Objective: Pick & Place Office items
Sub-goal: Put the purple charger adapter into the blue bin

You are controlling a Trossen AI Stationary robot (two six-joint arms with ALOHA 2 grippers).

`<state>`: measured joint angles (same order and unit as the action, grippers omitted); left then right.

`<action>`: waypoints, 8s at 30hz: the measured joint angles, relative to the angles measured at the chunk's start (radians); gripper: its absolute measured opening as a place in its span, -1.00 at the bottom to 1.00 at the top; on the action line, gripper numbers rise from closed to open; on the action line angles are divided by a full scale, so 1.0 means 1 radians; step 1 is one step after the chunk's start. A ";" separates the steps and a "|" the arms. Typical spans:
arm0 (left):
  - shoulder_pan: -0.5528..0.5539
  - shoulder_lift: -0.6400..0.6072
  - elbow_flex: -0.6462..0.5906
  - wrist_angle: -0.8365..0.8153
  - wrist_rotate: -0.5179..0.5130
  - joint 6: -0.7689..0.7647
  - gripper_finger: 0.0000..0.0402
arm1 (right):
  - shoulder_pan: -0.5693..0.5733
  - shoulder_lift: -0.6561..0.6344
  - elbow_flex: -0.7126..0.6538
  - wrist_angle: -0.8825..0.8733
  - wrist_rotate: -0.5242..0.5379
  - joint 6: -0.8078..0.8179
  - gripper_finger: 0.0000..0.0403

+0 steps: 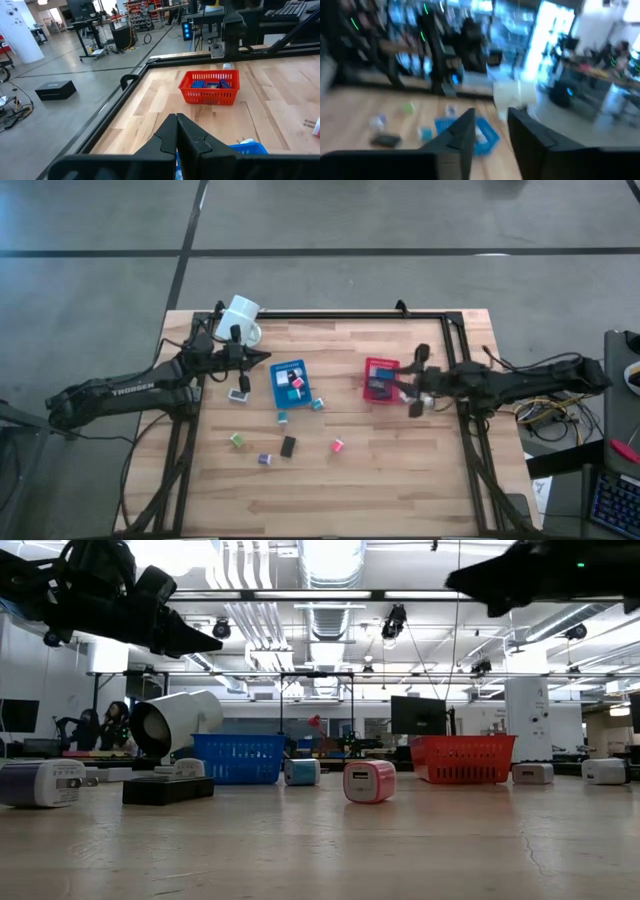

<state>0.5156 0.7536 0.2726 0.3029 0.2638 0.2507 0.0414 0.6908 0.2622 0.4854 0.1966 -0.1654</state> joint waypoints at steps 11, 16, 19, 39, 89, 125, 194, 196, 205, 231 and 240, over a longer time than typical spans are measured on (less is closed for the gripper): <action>0.000 0.001 0.000 0.004 0.000 0.001 -0.97 | 0.000 -0.277 -0.141 0.020 -0.147 0.032 -0.95; 0.000 0.002 0.000 0.004 0.000 0.006 -0.97 | -0.004 -0.338 -0.169 0.026 -0.126 0.041 -0.96; 0.000 0.002 0.000 0.004 0.000 0.015 -0.97 | -0.017 -0.359 -0.190 0.023 -0.141 0.054 -0.96; 0.000 0.002 0.000 0.019 0.000 0.011 -0.97 | -0.137 -0.455 -0.235 -0.121 -0.231 0.101 -0.96; -0.200 0.011 0.233 -0.379 -0.050 -0.143 -0.97 | -0.192 -0.688 -0.241 -0.269 -0.284 0.121 -0.96; -0.673 0.396 0.425 -1.221 -0.021 -0.688 0.12 | -0.193 -0.687 -0.241 -0.268 -0.281 0.136 -0.96; -0.597 0.153 0.290 -0.326 -0.146 -0.394 -0.37 | -0.193 -0.597 -0.158 -0.294 -0.283 0.076 -0.96; -0.574 0.090 0.198 -0.211 -0.184 -0.403 -0.37 | -0.192 -0.597 -0.158 -0.294 -0.283 0.076 -0.96; -0.556 -0.169 -0.115 0.086 -0.331 -0.397 -0.37 | -0.193 -0.597 -0.158 -0.295 -0.283 0.078 -0.96; -0.423 0.191 0.253 -0.433 -0.444 -0.451 -0.37 | -0.193 -0.596 -0.158 -0.295 -0.282 0.077 -0.96; -0.420 0.640 0.447 -0.535 -0.444 -0.381 -0.37 | -0.192 -0.596 -0.158 -0.310 -0.283 0.076 -0.96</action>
<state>0.0956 1.3934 0.7195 -0.2322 -0.1802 -0.1306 -0.1509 0.0944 0.1040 0.1752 -0.0860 -0.0891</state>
